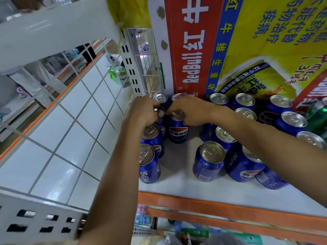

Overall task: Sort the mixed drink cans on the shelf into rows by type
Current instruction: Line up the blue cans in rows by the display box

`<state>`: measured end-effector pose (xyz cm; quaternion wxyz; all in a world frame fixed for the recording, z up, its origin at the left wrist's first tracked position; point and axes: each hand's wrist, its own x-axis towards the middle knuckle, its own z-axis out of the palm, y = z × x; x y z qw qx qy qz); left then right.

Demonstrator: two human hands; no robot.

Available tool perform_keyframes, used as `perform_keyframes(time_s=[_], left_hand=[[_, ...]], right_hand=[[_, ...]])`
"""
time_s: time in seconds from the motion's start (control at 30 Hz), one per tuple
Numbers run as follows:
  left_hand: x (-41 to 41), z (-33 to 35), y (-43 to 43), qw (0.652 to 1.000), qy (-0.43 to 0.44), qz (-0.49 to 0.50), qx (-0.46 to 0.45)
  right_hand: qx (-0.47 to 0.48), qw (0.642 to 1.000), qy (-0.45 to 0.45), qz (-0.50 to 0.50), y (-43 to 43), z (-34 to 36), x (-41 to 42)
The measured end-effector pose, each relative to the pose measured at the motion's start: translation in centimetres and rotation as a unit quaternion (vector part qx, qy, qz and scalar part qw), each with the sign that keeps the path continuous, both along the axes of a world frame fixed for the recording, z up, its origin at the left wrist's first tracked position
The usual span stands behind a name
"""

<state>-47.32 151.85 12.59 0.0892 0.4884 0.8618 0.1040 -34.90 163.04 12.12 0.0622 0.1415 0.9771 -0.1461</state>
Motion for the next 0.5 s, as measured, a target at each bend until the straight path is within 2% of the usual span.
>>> perform_keyframes(time_s=[0.2, 0.27, 0.4, 0.5], left_hand=[[1.6, 0.3, -2.5, 0.995, -0.05, 0.034, 0.085], [2.1, 0.6, -3.5, 0.995, -0.049, 0.029, 0.079], [2.6, 1.0, -4.7, 0.999, -0.043, 0.009, 0.023], [2.9, 0.6, -5.0, 0.999, -0.028, 0.004, 0.027]], right_hand=[[0.019, 0.997, 0.073, -0.007, -1.0, 0.4, 1.9], [0.0, 0.996, 0.085, -0.007, -1.4, 1.1, 3.4], [-0.017, 1.0, -0.005, 0.004, -2.9, 2.7, 6.9], [0.0, 0.997, -0.082, 0.005, -3.9, 2.8, 8.9]])
